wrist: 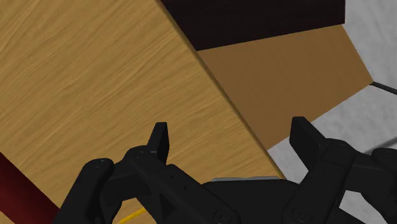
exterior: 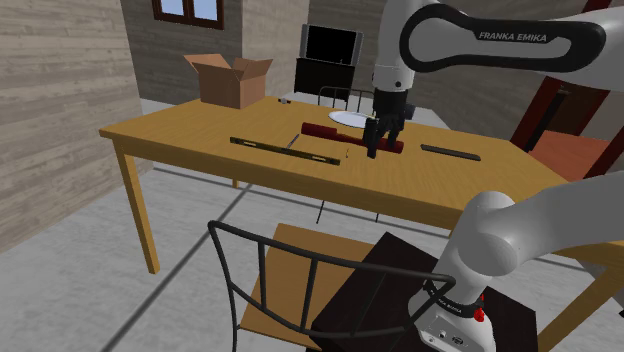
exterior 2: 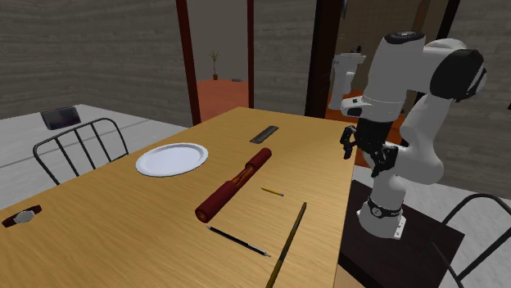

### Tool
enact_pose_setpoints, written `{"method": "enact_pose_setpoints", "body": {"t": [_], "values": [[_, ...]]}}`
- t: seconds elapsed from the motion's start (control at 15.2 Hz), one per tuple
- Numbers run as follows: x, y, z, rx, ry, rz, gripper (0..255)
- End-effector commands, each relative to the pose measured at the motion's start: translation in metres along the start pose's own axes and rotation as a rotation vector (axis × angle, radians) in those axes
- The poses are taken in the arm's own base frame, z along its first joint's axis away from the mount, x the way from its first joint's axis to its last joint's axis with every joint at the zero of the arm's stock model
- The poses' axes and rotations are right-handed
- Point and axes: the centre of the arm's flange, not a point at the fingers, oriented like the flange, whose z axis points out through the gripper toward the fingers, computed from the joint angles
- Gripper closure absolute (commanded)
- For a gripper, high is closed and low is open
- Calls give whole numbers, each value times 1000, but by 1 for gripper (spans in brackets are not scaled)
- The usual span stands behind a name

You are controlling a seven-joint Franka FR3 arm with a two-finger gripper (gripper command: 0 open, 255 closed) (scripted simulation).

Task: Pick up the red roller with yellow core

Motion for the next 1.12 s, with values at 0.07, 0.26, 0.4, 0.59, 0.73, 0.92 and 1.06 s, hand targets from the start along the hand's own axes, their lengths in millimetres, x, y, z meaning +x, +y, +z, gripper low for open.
{"method": "enact_pose_setpoints", "body": {"t": [0.07,0.26,0.4,0.59,0.73,0.92,1.06], "values": [[6,12,2,4,4,-19,0],[27,46,9,17,15,-76,0],[42,68,14,25,22,-114,0],[66,99,22,38,33,-170,0],[83,120,27,47,41,-208,0],[110,149,34,59,52,-265,0],[129,167,39,68,59,-303,0]]}}
